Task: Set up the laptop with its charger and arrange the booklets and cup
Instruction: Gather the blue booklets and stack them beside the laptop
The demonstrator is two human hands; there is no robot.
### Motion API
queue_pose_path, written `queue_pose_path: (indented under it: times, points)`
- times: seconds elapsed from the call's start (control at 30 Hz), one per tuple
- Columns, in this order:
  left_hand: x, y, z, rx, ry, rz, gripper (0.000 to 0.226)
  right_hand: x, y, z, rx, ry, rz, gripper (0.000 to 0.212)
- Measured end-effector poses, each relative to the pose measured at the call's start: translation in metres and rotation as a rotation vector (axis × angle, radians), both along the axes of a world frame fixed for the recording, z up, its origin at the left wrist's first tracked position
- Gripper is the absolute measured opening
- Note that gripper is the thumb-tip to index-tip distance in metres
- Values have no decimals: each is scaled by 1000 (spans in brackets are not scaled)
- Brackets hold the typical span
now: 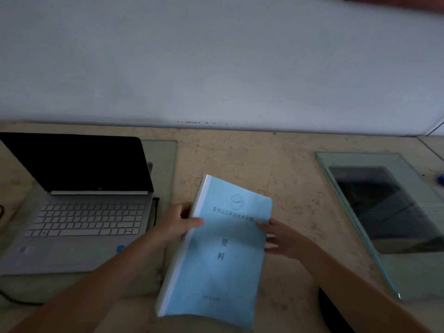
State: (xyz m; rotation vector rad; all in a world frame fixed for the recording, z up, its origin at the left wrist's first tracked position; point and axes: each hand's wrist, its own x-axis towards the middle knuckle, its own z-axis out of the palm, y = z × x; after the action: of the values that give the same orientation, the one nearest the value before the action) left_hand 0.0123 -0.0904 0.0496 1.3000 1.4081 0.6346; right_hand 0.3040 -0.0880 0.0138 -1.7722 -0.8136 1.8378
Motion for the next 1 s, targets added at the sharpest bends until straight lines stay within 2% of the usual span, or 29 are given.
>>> queue_pose_path:
  times: [0.13, 0.27, 0.33, 0.5, 0.8, 1.0]
  points:
    - [-5, 6, 36, 222, 46, -51, 33, 2, 15, 30, 145, 32, -11, 30]
    - [-16, 16, 62, 371, 88, -87, 30, -5, 23, 57, 450, -14, -78, 16]
    - [-22, 20, 68, 411, 76, -70, 30, -10, 26, 68, 590, -9, -100, 11]
    - [-31, 23, 58, 419, 30, 8, 36, -17, 31, 85, 821, -124, -76, 20]
    - [-41, 17, 26, 310, -89, 88, 35, -30, 26, 72, 935, -235, -3, 24]
    - [-47, 22, 17, 189, -73, 14, 35, -24, 30, 55, 817, -196, 103, 23]
